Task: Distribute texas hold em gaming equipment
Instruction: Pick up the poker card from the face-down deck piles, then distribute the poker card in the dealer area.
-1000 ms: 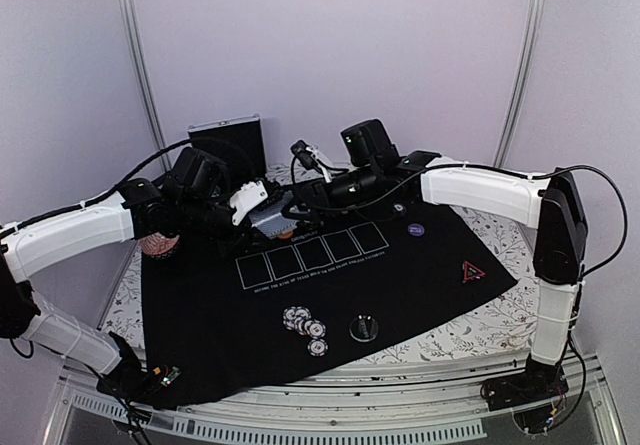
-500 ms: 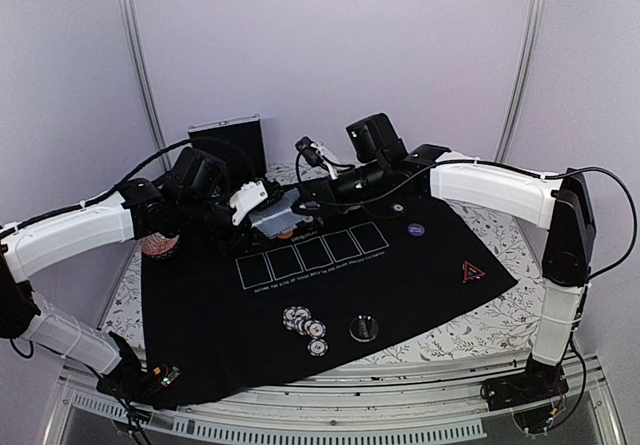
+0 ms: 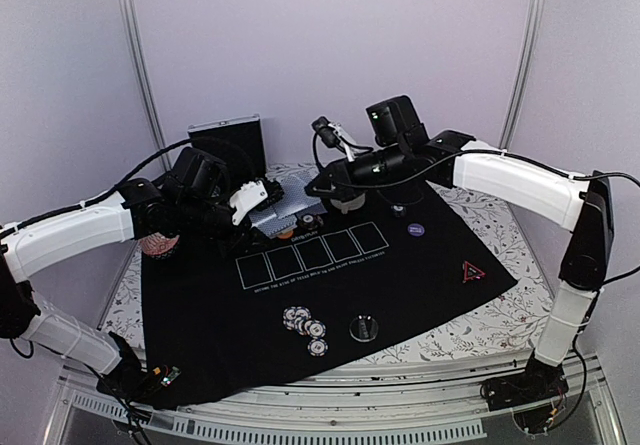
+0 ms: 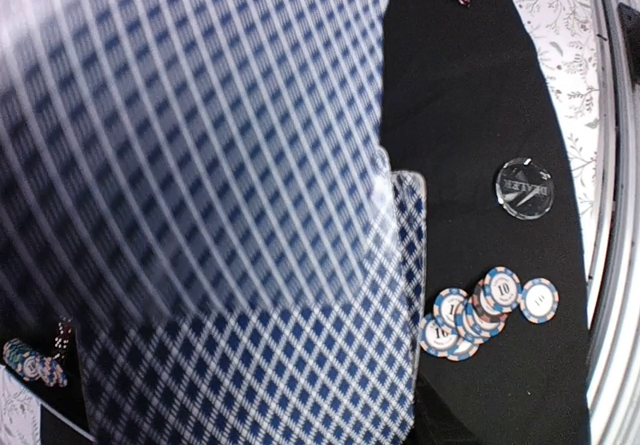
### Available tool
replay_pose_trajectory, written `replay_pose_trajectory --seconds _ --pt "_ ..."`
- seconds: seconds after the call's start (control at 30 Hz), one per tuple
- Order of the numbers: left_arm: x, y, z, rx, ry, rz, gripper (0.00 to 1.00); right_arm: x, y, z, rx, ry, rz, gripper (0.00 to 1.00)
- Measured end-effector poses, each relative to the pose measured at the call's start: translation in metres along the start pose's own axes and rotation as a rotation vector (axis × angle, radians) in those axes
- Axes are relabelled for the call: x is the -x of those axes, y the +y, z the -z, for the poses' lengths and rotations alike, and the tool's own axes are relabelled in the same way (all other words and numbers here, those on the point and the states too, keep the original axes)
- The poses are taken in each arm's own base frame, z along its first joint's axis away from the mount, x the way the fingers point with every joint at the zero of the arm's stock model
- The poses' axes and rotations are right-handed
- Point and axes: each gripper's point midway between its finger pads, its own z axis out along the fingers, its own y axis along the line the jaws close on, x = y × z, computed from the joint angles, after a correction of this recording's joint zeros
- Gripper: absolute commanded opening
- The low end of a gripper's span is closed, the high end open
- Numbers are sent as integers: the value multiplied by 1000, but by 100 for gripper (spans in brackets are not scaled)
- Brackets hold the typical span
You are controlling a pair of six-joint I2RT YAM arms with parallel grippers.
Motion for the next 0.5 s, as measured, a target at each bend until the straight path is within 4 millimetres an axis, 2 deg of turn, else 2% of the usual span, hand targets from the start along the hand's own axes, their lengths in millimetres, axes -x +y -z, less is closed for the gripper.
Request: replay_pose_trajectory --seconds 0.07,0.23,0.3,0.4,0.5 --pt "0 0 0 1 0 0 45 10 1 15 3 -38 -22 2" --pt "-1 1 0 9 3 0 45 42 -25 63 -49 -213 -134 2" --pt "-1 2 0 13 5 0 45 57 -40 71 -88 -287 -181 2" --pt "-1 3 0 19 8 1 45 70 -64 62 -127 -374 -262 2" --pt "-1 4 0 21 8 4 45 70 -101 26 -157 -421 -384 2"
